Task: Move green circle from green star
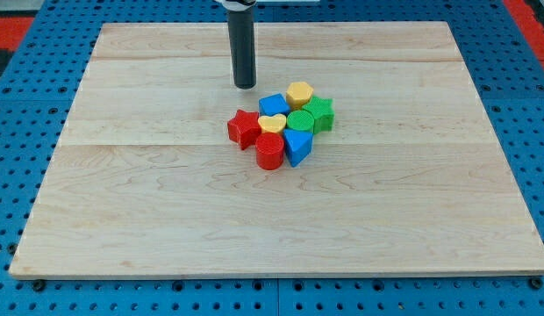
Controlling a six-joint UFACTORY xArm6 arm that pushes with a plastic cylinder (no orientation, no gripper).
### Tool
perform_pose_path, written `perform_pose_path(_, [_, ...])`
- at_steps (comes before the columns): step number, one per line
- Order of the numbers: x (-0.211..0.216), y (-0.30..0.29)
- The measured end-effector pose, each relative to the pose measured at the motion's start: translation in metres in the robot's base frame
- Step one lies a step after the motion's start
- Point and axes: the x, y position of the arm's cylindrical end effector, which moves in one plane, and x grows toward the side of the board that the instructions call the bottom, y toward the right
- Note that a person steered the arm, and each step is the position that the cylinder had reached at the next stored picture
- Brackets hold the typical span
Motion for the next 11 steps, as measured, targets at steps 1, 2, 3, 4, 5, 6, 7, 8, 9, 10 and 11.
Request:
perform_pose_path(1, [0.0, -0.002])
perform_pose_path(2, [0.0, -0.002])
perform_pose_path(3, [-0.008, 0.011])
perform_pose_path(4, [-0.004, 0.05])
perform_pose_path(5, [0.017, 0.073])
perform_pose_path(6, [0.043, 0.078])
perform_pose_path(7, [0.045, 0.08])
perform_pose_path(8, [0.033, 0.058])
perform_pose_path(9, [0.059, 0.048])
perform_pose_path(10, [0.078, 0.124])
perform_pose_path(11, [0.085, 0.126])
